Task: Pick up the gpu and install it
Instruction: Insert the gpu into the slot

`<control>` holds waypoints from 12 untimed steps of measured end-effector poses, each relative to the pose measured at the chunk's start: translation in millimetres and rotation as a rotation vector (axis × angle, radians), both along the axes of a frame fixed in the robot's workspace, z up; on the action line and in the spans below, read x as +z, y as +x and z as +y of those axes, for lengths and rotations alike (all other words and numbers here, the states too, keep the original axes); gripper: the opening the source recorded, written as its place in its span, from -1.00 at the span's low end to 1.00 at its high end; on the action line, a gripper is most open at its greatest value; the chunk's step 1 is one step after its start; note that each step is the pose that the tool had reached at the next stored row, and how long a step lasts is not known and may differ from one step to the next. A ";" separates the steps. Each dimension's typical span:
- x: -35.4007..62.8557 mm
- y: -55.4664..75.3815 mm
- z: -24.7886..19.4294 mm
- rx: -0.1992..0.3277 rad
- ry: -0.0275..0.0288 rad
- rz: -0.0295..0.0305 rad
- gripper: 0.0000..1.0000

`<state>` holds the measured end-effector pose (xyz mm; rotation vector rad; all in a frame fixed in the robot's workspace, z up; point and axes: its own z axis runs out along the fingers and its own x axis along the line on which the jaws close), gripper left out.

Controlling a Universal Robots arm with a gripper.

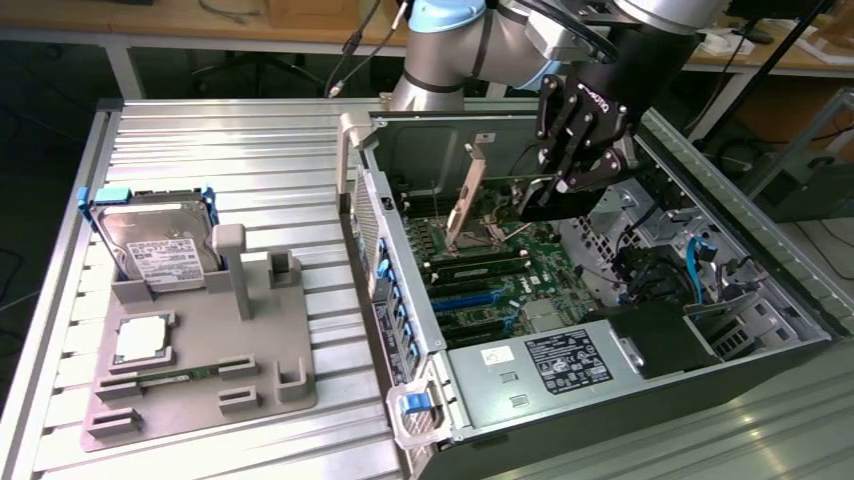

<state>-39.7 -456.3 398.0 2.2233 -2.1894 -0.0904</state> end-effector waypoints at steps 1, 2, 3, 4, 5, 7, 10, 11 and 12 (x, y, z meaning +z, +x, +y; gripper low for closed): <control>-0.2 0.0 0.0 0.000 0.0000 0.0000 -0.46; -0.4 0.0 0.0 0.000 -0.0001 0.0001 -0.46; -0.7 0.0 0.0 0.000 0.0000 0.0000 -0.46; -1.0 0.0 0.0 0.000 0.0000 0.0000 -0.46; -1.3 0.0 0.0 0.000 0.0000 0.0000 -0.46; -1.8 0.0 0.0 0.000 0.0000 0.0000 -0.46; -2.8 0.0 0.0 0.000 0.0000 0.0001 -0.46; -3.0 0.0 0.0 0.000 0.0000 0.0001 -0.46; -3.8 0.0 0.0 0.000 0.0000 0.0000 -0.46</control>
